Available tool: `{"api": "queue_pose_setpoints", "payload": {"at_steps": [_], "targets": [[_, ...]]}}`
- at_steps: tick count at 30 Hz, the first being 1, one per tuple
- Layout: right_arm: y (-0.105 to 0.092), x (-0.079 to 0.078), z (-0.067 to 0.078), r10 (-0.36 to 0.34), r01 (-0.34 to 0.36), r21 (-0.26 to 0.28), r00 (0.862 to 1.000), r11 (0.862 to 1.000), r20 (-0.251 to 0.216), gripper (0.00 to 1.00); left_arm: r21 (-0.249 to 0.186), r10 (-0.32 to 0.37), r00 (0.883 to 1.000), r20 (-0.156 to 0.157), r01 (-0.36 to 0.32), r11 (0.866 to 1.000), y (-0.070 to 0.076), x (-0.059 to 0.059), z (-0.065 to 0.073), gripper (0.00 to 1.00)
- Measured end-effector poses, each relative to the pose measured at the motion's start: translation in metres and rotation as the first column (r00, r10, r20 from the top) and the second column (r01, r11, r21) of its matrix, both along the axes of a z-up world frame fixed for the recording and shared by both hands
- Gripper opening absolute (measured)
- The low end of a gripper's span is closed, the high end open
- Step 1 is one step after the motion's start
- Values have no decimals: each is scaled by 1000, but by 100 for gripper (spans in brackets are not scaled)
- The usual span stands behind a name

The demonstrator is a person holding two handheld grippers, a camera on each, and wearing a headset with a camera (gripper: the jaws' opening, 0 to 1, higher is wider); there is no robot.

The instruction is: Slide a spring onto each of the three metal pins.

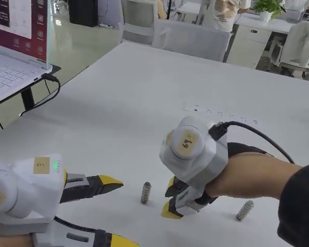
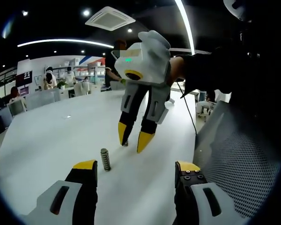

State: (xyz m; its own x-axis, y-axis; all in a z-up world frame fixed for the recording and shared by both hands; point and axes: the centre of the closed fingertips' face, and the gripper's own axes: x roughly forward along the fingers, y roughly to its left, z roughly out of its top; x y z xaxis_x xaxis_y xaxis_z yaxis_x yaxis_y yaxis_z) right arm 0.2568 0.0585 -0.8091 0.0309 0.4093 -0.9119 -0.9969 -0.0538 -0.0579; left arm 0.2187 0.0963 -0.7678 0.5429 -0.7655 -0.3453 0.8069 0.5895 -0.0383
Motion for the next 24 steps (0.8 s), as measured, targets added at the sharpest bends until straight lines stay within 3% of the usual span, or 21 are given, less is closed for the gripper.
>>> {"api": "queue_pose_setpoints", "payload": {"at_steps": [17, 24], "targets": [[-15, -26, 16, -73, 75, 119, 997, 990, -17, 20, -2, -4, 1000, 0, 4, 1000, 1, -3, 1, 63], [-21, -32, 24, -130, 134, 197, 991, 971, -29, 21, -3, -6, 1000, 0, 6, 1000, 0, -5, 1, 63]]}}
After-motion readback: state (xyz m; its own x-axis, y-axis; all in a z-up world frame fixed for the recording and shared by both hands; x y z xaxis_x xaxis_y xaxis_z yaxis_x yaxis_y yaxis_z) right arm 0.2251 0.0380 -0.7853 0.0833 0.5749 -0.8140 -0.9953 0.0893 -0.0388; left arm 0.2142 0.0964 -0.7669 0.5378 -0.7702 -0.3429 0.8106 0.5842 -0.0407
